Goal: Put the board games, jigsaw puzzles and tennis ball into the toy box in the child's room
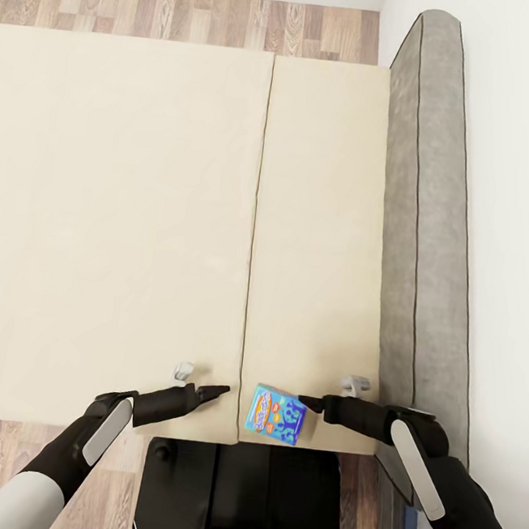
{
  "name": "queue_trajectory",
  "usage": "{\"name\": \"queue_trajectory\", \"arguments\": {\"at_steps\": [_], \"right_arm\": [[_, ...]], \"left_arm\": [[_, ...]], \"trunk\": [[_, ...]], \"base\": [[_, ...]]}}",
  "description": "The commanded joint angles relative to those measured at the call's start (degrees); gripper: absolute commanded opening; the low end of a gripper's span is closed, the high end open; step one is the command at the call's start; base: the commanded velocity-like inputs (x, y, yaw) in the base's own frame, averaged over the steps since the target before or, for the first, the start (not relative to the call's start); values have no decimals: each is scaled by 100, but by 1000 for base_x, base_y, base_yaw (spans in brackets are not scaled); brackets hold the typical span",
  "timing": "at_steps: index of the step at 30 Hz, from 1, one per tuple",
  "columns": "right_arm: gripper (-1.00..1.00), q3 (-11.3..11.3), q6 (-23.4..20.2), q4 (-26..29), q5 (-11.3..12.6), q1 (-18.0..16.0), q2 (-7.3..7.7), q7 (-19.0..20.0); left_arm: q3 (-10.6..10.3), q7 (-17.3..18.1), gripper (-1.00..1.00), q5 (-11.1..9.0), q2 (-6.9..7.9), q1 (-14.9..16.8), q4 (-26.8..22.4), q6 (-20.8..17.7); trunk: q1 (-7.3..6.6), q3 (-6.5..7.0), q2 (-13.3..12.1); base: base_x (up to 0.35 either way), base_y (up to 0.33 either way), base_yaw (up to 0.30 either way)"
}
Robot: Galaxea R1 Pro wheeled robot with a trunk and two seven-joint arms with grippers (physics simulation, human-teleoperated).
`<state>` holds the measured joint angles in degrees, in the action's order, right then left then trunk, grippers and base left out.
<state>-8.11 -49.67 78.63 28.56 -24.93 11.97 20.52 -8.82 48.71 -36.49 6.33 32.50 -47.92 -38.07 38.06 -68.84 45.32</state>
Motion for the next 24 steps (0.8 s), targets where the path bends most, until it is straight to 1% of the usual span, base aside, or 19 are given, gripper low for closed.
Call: {"name": "queue_trajectory", "arguments": {"at_steps": [1,12,24], "right_arm": [[100,-17,-17,3,-23,-2,-7,27],[100,-78,-16,3,-21,-3,-55,31],[100,-96,-16,-8,-18,-3,-72,38]], "left_arm": [[-10,-11,100,-54,5,2,-2,2],[-6,-4,100,-53,5,-3,-6,2],[-8,-7,100,-45,2,-6,-5,5]], "trunk": [[2,-3,6],[2,-3,6],[2,-3,6]], "base": [[0,0,0],[0,0,0],[0,0,0]]}}
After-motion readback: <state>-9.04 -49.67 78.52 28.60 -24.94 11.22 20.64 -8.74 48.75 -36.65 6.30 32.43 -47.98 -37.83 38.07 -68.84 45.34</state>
